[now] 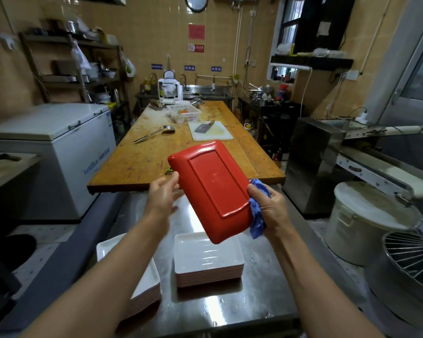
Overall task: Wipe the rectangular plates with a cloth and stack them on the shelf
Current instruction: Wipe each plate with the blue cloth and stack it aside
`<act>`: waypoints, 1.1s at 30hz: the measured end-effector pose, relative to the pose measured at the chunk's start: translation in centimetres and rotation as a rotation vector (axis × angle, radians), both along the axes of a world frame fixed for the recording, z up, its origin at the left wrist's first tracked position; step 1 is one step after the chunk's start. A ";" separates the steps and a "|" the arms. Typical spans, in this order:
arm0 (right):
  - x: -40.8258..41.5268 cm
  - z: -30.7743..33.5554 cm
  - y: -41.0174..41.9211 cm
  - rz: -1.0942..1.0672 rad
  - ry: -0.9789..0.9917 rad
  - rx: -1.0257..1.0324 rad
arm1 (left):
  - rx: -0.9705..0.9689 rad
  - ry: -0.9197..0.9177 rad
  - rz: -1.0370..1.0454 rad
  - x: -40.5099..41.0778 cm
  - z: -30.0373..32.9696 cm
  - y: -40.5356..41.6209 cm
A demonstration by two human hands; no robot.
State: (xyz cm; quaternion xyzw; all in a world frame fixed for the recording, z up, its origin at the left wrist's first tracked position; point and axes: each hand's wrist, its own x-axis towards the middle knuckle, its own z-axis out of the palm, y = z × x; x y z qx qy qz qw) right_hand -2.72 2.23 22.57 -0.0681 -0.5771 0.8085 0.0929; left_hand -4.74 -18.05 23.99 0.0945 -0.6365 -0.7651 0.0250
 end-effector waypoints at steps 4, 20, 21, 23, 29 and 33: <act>0.4 1.4 2.2 0.197 0.039 0.085 | -0.270 0.145 -0.129 -0.6 3.6 -2.3; -0.2 0.7 1.1 0.011 0.168 0.826 | 0.099 0.022 -0.306 -0.1 0.2 -2.5; -0.1 0.2 0.9 0.004 0.193 0.880 | 0.128 0.009 -0.271 -0.2 0.0 -2.5; 0.4 -0.7 0.8 0.000 0.262 0.940 | 0.195 -0.027 -0.198 -0.3 -0.2 -2.3; 2.5 -2.7 0.3 0.041 0.365 0.922 | 0.341 -0.147 -0.041 -0.8 -0.5 -1.7; 3.0 -4.1 -0.9 -0.056 0.491 1.060 | 0.376 -0.129 -0.042 -0.6 -0.8 -1.0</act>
